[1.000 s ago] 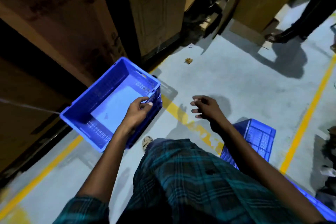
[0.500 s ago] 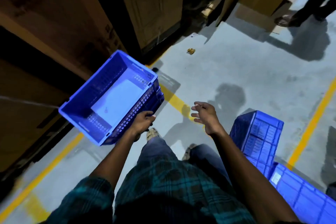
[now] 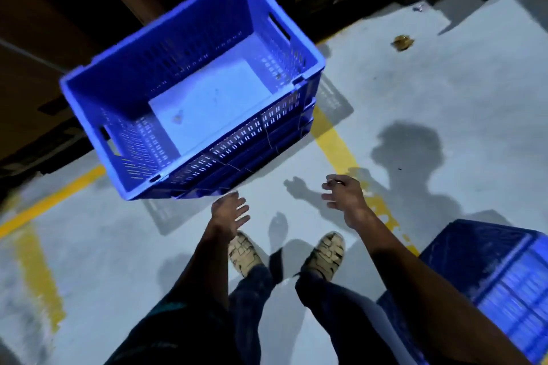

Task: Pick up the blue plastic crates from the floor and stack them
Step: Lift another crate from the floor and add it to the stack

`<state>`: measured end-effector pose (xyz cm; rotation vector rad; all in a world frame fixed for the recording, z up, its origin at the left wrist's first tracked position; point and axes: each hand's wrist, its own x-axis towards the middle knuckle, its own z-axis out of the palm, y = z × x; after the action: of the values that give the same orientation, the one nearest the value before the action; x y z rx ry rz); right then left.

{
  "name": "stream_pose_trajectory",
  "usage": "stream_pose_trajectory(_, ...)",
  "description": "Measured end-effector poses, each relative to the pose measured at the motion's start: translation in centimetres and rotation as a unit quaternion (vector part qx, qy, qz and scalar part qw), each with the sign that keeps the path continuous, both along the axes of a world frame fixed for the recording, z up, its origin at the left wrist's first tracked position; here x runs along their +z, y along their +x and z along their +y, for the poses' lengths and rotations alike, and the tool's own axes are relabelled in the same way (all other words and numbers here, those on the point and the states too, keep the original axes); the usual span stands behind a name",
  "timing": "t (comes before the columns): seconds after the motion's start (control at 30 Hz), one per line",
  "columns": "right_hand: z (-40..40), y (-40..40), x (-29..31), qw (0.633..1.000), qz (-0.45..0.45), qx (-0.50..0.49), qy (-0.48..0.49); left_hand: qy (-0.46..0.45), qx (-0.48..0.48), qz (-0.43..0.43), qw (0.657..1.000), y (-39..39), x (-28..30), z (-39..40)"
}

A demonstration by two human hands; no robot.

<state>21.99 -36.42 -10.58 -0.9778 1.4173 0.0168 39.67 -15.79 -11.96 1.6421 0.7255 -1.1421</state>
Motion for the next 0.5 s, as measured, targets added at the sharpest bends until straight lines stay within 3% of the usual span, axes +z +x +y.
stream_pose_trajectory(0.3,1.8,9.1,-12.3,0.995,-0.081,0.037,0.049,0.106,0.080,-0.068,0.989,6.5,-14.2,5.4)
stream_pose_trajectory(0.5,3.6,14.0,-15.1,0.983,-0.169,0.026,0.073,0.041,0.158,-0.078,0.984,6.6,-19.2,7.3)
